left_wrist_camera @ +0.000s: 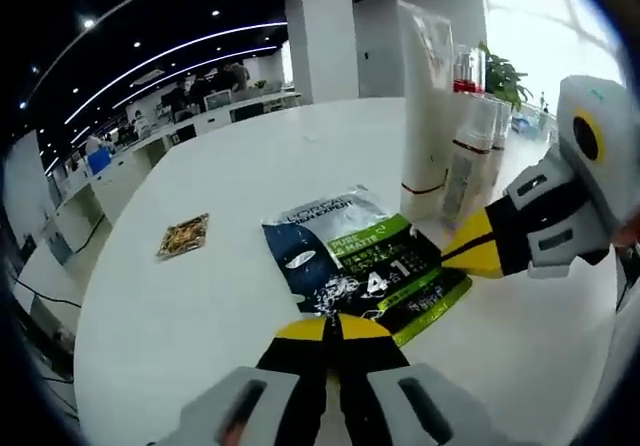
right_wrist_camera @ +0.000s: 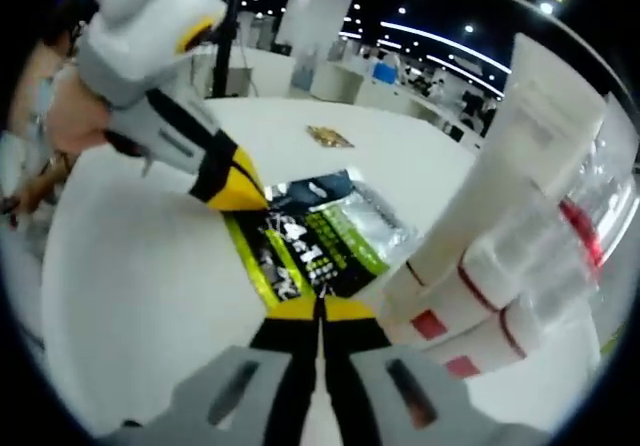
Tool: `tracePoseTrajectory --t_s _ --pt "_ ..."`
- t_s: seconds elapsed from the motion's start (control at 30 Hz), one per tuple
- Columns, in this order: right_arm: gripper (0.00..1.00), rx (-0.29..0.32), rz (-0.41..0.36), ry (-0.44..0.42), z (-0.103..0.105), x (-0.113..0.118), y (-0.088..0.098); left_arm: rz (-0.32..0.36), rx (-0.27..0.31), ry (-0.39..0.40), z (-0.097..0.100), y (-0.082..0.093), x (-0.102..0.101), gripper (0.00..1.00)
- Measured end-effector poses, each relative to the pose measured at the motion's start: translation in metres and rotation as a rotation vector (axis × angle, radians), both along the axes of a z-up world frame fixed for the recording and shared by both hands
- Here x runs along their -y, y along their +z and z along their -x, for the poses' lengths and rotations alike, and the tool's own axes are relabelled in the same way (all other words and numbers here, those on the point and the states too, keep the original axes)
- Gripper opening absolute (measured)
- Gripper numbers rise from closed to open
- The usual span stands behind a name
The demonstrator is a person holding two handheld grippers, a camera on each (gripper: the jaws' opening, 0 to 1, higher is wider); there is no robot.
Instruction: Arrange the skincare products in the storage area until every visible bottle or jar stands upright without overlapping.
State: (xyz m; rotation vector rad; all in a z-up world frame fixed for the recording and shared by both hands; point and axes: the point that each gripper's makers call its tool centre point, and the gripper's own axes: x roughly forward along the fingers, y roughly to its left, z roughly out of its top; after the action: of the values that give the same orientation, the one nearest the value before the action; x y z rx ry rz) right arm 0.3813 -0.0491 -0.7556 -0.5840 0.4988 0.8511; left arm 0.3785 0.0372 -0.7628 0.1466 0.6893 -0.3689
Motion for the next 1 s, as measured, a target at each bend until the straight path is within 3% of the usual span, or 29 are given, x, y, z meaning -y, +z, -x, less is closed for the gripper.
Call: tracePoseTrajectory --t_s 0.43,0.63,0.7,0.83,0.93,1.0 --pt "0.0 0.019 0.008 0.03 0.003 0.0 0.0 0.015 0.021 0.018 -0.001 0.0 0.0 0.01" --pt "0.0 -0.024 -0.008 -0.01 0.001 0.0 0.001 0.032 -0.001 0.037 0.001 0.001 -0.001 0.05" --pt "0.01 -0.032 -0.022 -0.021 0.001 0.001 0.003 0.076 -0.037 0.1 0.003 0.008 -0.002 0.11" --pt "0.02 -0.038 -0.095 -0.063 -0.003 0.005 0.016 0.167 0.071 0.117 -0.007 0.041 0.003 0.17" --pt "0.03 -0.019 -0.103 -0.07 -0.004 0.01 0.022 0.176 0.08 0.132 -0.01 0.054 -0.002 0.17" --pt "0.03 -0.05 -0.144 -0.084 0.0 0.011 0.026 0.18 0.095 0.153 -0.013 0.062 -0.009 0.17"
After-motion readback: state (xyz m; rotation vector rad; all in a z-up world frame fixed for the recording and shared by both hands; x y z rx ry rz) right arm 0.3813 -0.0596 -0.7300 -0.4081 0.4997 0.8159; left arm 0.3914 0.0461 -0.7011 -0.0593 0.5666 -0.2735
